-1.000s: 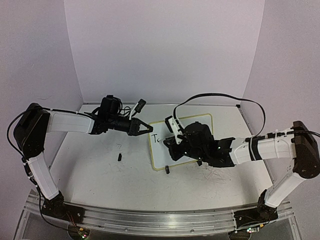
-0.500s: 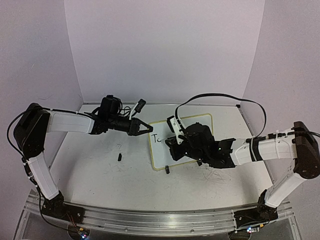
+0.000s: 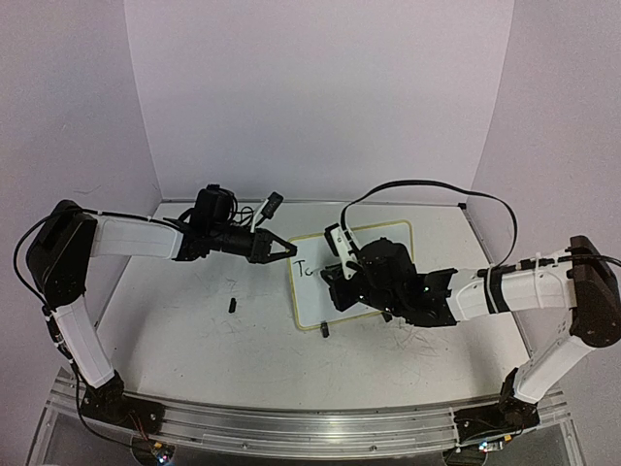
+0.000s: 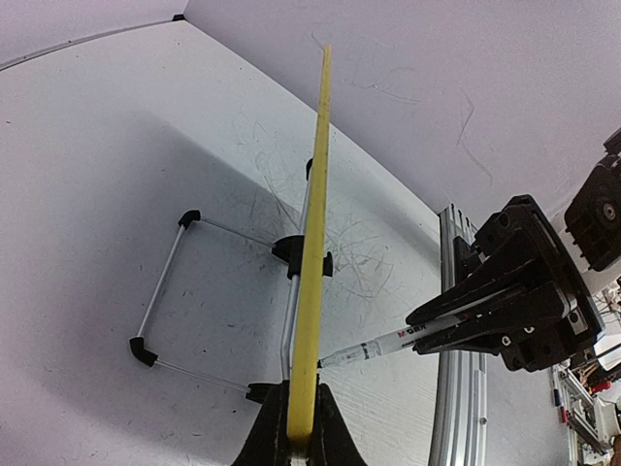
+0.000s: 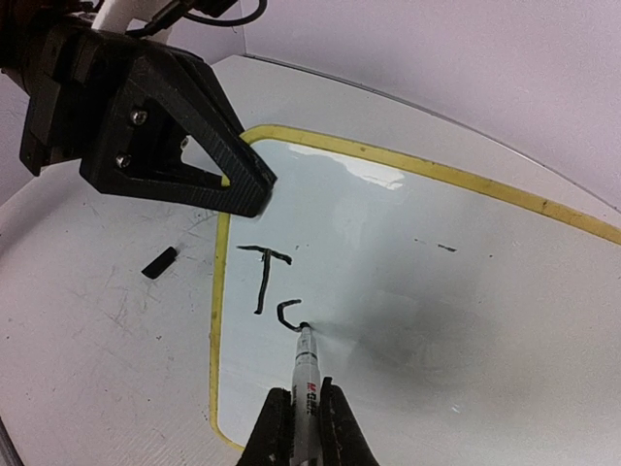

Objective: Write a sentence on the whiteboard

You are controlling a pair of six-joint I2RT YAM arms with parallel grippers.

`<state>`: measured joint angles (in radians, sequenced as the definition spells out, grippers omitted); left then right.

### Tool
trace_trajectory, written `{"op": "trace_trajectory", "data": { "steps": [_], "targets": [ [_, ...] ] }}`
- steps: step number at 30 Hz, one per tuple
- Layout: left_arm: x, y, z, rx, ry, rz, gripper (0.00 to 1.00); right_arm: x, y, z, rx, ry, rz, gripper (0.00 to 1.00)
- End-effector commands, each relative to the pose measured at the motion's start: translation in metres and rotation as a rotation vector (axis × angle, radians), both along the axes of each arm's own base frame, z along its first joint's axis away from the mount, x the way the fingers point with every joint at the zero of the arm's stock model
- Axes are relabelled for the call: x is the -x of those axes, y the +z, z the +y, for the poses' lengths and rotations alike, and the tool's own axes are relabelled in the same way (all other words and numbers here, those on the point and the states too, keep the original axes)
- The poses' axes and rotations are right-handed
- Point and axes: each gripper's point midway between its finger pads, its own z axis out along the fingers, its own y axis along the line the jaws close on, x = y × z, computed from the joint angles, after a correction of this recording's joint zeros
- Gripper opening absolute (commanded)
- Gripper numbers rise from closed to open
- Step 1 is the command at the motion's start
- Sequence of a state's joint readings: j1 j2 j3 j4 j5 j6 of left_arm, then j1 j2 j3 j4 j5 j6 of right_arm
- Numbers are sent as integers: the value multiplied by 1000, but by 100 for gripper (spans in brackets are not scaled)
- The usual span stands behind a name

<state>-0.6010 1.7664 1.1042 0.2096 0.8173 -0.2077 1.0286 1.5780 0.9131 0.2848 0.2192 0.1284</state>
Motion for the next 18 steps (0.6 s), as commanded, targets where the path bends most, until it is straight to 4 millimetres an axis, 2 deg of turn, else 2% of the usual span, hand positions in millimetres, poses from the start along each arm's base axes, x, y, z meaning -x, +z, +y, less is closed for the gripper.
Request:
{"op": "trace_trajectory", "data": {
  "steps": [1, 18],
  "targets": [
    [6, 21, 0, 31, -19, -54, 0, -15, 26, -8, -48, -83, -62, 0],
    [6, 22, 0, 33, -21, -56, 0, -16, 30, -2, -66, -67, -62, 0]
  ]
}}
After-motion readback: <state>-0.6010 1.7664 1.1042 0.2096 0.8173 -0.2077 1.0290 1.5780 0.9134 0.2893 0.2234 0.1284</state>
